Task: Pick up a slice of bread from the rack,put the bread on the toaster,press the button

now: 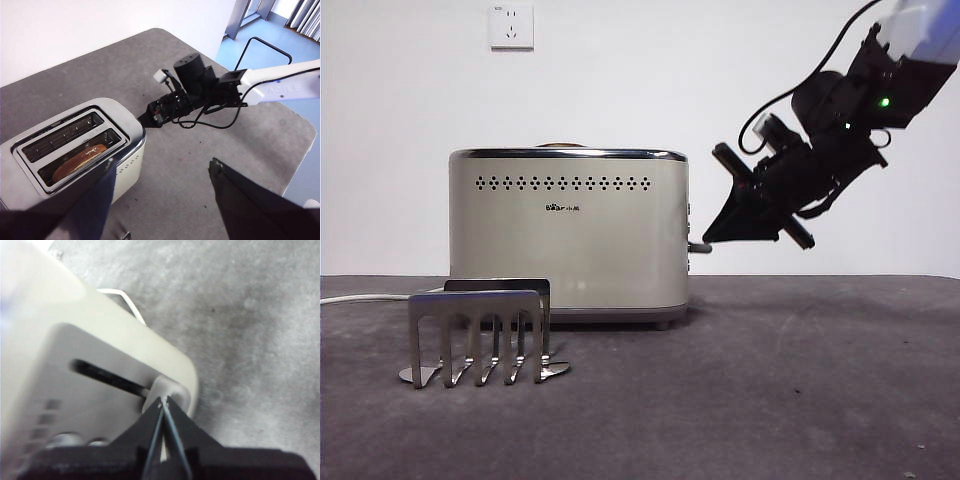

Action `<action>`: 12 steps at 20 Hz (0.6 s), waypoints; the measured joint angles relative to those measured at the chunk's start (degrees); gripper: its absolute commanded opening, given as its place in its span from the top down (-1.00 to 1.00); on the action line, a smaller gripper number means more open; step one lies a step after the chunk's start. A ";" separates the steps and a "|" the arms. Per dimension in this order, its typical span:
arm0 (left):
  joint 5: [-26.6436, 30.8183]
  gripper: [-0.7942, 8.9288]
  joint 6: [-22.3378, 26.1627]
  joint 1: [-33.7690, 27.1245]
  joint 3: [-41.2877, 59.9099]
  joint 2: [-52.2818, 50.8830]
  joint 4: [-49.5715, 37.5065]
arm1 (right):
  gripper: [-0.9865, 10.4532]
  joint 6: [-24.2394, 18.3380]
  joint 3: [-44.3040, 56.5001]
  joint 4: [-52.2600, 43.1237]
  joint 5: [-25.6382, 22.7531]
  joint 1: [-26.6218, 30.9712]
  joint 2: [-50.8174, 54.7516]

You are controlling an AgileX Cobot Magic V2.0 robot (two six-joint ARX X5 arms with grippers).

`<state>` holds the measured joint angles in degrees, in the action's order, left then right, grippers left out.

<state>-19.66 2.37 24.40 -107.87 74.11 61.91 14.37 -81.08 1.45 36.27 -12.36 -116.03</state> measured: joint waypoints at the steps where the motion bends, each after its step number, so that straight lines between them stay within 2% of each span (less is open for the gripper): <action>1: 0.00 0.19 0.02 0.00 0.00 0.00 0.02 | 0.85 0.00 0.04 0.35 -0.28 0.00 1.75; 6: 0.02 0.19 0.15 0.00 0.00 0.00 0.35 | 0.85 -0.66 0.09 5.97 -0.33 0.39 16.70; 8: 0.04 0.19 0.15 0.00 0.00 0.00 1.38 | 0.85 -2.38 0.09 13.64 -0.28 0.39 23.43; 12: 0.07 0.19 0.15 0.00 0.00 0.00 3.69 | 0.85 -8.87 0.09 33.62 -0.28 0.07 35.43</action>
<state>-19.59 2.52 24.40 -107.87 74.11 65.60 5.50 -80.99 35.07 35.99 -12.29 -80.60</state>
